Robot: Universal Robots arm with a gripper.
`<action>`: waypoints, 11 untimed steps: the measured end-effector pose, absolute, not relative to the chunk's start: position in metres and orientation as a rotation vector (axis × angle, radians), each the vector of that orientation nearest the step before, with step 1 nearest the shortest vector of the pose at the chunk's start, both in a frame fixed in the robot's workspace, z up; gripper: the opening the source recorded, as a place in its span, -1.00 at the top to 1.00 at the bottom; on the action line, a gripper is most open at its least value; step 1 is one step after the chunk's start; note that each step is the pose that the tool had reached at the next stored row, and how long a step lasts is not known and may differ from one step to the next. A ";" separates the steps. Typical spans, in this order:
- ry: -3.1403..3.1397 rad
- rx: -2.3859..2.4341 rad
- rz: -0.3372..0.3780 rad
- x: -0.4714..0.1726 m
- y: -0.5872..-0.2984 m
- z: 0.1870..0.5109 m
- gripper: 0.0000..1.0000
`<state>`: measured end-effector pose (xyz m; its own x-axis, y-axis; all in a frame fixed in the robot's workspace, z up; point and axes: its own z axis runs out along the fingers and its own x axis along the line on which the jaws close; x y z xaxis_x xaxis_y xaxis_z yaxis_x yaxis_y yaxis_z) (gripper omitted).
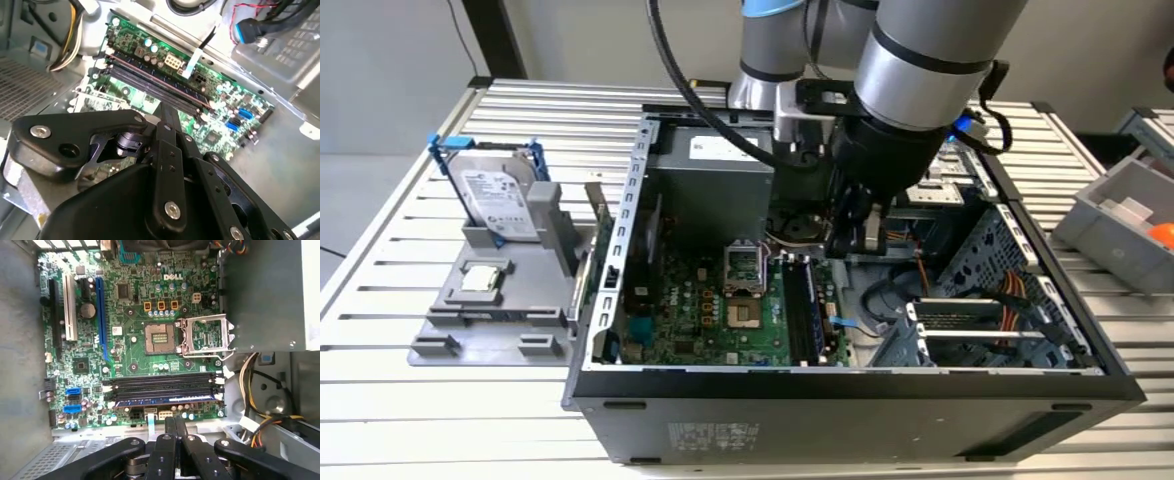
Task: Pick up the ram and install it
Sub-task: 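Press down the ram until it locks into place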
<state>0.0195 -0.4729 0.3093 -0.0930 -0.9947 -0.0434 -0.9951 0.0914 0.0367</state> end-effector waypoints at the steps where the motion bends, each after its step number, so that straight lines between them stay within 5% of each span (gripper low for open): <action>1: 2.315 -2.111 0.089 0.019 -0.473 0.314 1.00; 11: 2.316 -2.111 0.088 0.019 -0.473 0.320 1.00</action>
<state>0.0194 -0.4729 0.3202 -0.0930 -0.9947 -0.0431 -0.9951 0.0915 0.0367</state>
